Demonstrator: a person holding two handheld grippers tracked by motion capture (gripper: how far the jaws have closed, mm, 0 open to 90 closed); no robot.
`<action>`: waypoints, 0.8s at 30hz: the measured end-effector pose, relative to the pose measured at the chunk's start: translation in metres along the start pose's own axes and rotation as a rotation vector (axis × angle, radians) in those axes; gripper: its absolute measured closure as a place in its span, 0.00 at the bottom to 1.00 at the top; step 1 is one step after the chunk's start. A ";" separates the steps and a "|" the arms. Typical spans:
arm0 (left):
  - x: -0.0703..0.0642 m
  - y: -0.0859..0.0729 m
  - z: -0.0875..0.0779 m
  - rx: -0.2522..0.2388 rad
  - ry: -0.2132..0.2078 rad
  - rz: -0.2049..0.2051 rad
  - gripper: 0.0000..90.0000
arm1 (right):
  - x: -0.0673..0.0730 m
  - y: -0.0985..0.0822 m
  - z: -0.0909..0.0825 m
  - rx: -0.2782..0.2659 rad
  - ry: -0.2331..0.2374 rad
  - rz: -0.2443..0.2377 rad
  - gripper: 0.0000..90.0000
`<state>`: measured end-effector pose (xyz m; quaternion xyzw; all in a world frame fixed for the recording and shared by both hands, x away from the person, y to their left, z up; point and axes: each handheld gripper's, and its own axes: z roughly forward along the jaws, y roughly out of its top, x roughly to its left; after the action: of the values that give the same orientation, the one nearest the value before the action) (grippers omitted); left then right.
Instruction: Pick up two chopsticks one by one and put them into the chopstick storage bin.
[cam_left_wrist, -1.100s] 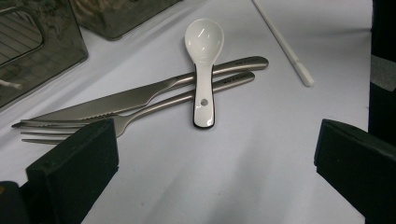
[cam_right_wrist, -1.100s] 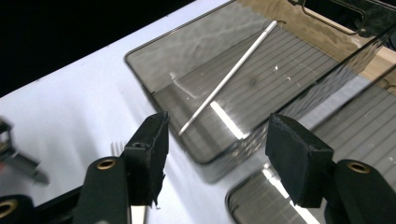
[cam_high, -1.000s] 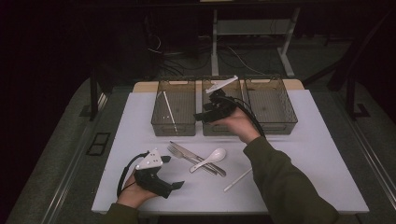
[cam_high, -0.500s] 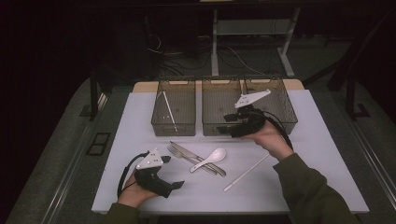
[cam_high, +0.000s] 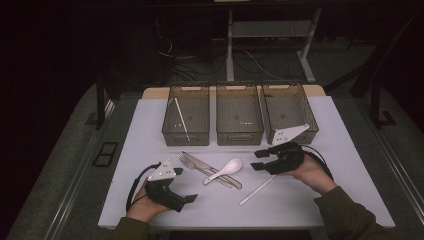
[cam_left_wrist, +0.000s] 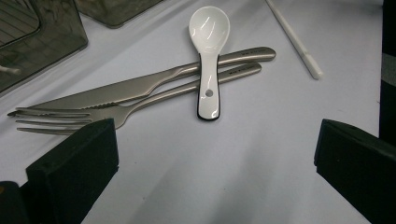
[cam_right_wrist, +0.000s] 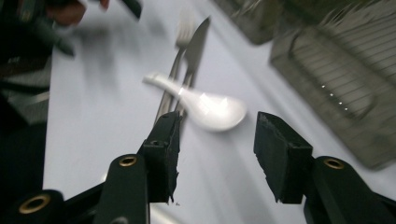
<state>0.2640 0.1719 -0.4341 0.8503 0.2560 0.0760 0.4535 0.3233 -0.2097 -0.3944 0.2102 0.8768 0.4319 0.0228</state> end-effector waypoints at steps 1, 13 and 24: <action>0.000 0.000 0.000 0.001 0.000 0.001 0.00 | 0.003 -0.004 0.001 0.008 0.006 -0.002 0.57; -0.002 0.000 -0.001 0.003 -0.004 0.011 0.00 | 0.028 -0.035 0.025 0.133 0.079 -0.134 0.65; -0.001 0.000 0.000 0.005 -0.005 0.011 0.00 | 0.027 -0.039 0.039 0.195 0.103 -0.236 0.76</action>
<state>0.2627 0.1712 -0.4339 0.8530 0.2504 0.0758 0.4515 0.2942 -0.1910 -0.4448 0.0845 0.9332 0.3491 0.0080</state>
